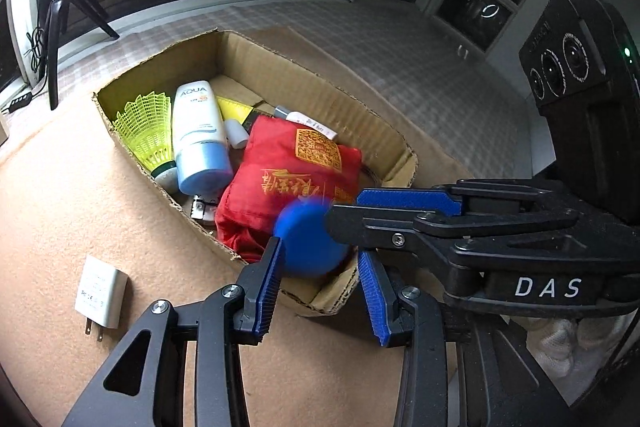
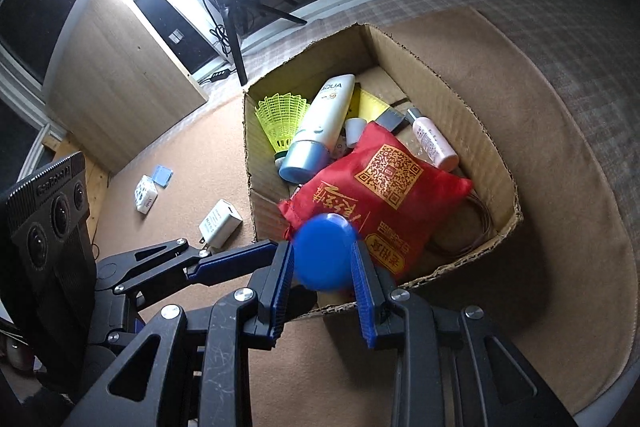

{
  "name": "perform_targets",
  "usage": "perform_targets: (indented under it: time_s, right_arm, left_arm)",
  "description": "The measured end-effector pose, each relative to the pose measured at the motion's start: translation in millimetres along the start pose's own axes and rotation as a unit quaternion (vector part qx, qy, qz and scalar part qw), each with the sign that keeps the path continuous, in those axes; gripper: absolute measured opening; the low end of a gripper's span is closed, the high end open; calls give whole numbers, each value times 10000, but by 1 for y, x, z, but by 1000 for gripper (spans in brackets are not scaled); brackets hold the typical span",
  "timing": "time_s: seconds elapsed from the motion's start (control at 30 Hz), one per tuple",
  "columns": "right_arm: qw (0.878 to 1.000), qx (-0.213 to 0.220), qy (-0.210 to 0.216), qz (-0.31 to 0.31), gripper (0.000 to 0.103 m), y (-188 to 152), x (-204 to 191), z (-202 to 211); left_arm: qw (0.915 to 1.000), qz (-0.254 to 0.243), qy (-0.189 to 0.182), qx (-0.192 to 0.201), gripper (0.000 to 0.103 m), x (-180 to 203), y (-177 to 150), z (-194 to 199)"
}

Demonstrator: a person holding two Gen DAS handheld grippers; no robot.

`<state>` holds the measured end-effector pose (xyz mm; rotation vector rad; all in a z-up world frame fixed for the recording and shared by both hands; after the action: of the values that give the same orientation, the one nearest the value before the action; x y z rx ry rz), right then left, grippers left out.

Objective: Organize objects
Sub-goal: 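Carry the blue lid with the right tool and release it into the box, then move the left tool to the white patterned tissue pack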

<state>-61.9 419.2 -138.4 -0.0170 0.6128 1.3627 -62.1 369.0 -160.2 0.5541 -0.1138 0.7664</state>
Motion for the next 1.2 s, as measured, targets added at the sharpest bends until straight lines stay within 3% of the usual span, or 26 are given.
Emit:
perform_targets:
  time_s: [0.1,0.37,0.87,1.2]
  right_arm:
    - [9999,26,-93,-38,27,1,1,1]
    - [9999,41,-100,-98,34,-1,1,2]
    - [9999,23,76,124,36,-3,-46,-3]
    - [9986,-198,240,426,37,-5,-93,-29]
  left_arm:
    - [10000,24,53,-8,53,-1,-1,2]
    - [9999,131,44,16,57,-6,-8,12]
    - [9980,584,129,212,57,-47,-35,52]
    - [9922,1126,420,329,57,-107,-67,87]
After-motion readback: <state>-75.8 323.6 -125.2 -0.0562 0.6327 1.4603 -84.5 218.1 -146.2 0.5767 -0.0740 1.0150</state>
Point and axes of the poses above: each gripper's, at about its wrist camera, not at the fingertips, and z roughly against the way its jaws point, x to its right, y to its top, the point moved 6 cm from there along -z, roughly the way its jaws point, and after that the axes turned 6 degrees about -x, right-handed, at the moved point
